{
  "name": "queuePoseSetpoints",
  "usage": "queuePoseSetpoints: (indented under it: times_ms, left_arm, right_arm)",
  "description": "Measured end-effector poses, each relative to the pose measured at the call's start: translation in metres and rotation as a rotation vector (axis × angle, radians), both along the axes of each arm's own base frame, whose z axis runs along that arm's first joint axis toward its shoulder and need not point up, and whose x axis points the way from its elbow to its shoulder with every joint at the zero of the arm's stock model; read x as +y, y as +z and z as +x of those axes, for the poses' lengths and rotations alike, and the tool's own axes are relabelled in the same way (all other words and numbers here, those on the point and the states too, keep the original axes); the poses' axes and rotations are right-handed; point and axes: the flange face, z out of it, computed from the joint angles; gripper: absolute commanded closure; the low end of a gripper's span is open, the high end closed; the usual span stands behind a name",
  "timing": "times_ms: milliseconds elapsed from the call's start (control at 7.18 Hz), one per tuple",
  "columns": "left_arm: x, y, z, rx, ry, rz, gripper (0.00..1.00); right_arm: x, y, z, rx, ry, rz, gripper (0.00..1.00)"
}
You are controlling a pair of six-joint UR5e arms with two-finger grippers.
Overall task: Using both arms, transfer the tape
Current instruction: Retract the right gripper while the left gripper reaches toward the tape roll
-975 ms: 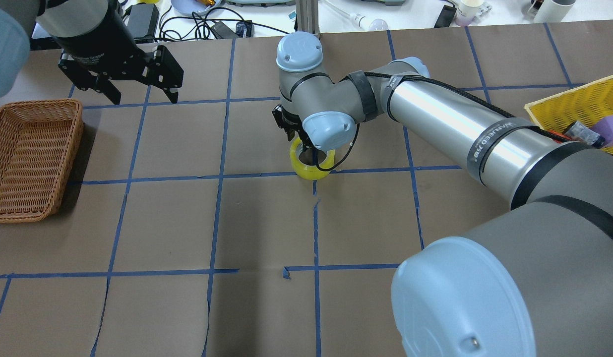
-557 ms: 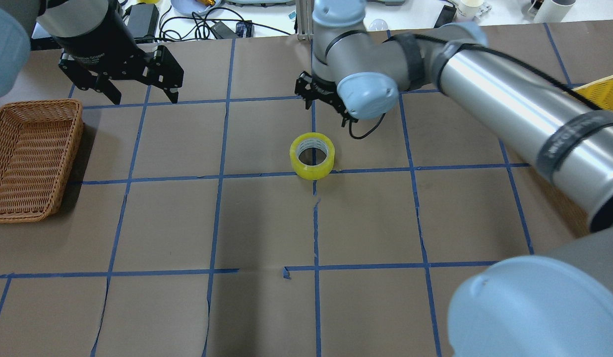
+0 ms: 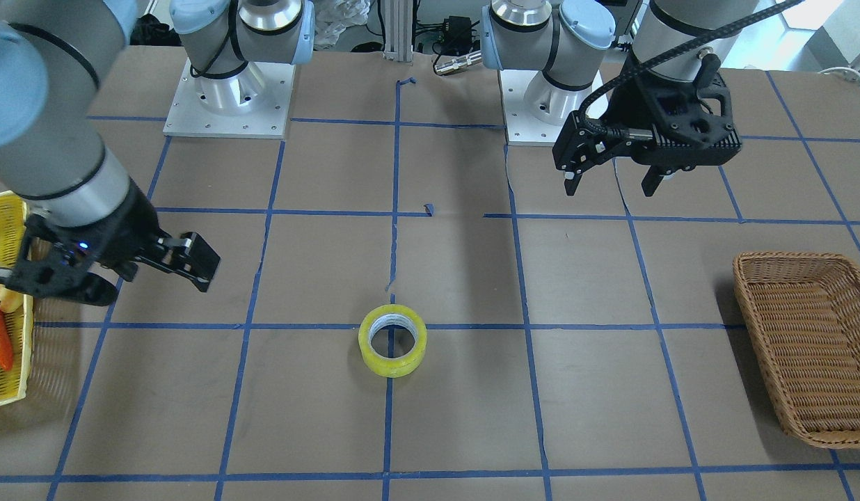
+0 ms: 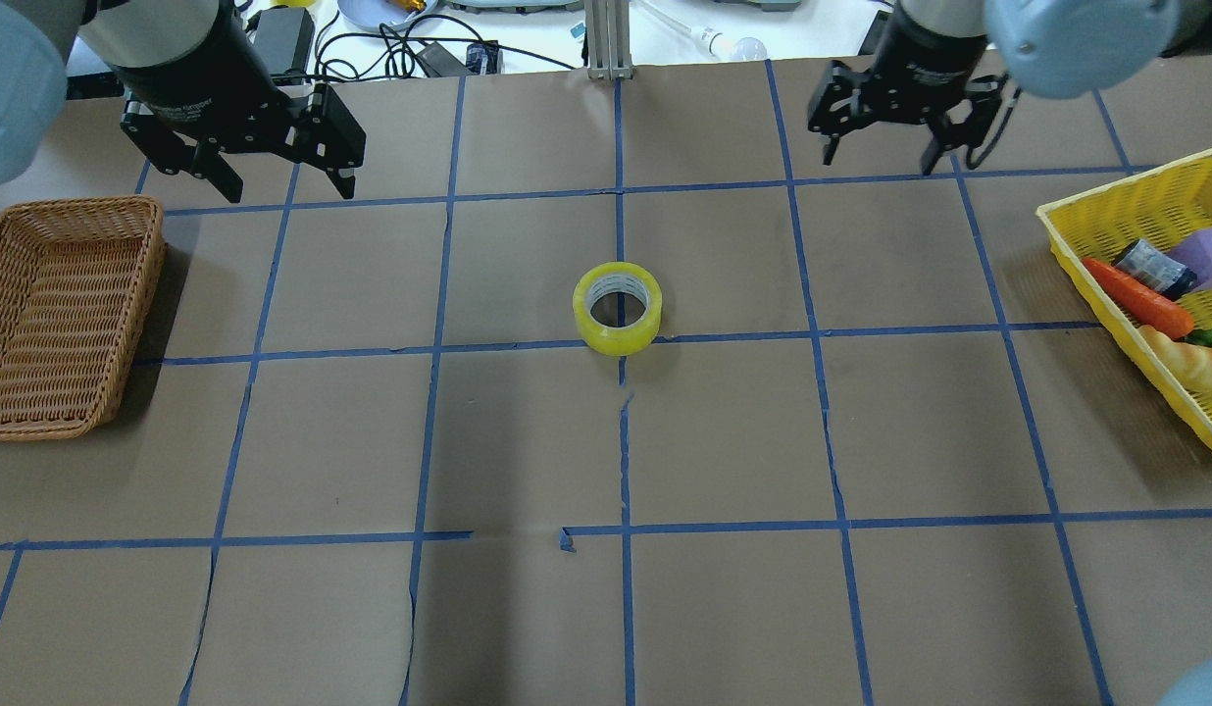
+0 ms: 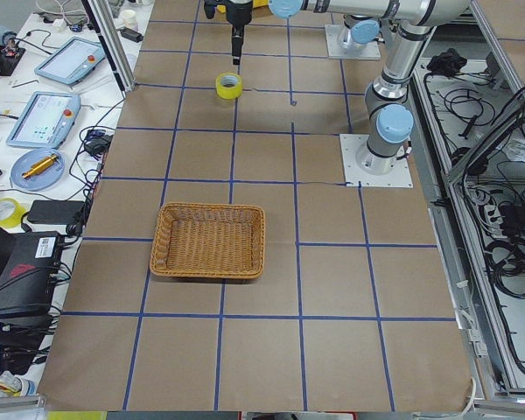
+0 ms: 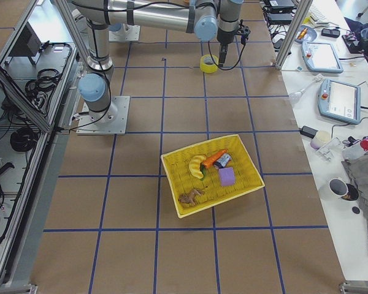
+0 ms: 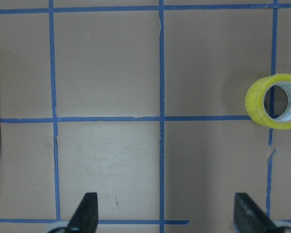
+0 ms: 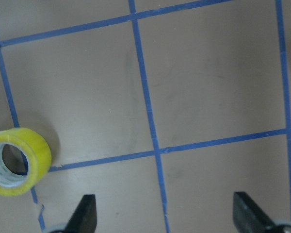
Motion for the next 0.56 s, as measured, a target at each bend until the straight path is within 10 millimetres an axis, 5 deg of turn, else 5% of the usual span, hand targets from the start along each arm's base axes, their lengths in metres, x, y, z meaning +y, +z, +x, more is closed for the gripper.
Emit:
queuePoseSetpoints:
  times_ms: [139,279,557]
  left_arm:
    - [0.002,0.0,0.0,0.0,0.002,0.0,0.0]
    - [0.002,0.0,0.0,0.0,0.005,0.001,0.0]
    - [-0.006,-0.009,-0.009,0.003,0.028,0.0,0.0]
  right_arm:
    - [0.019,0.024,-0.028,0.022,0.057,0.014,0.0]
    - [0.035,0.043,-0.035,0.032,0.088,0.013,0.0]
    - [0.056,0.057,-0.002,0.028,0.135,0.028,0.0]
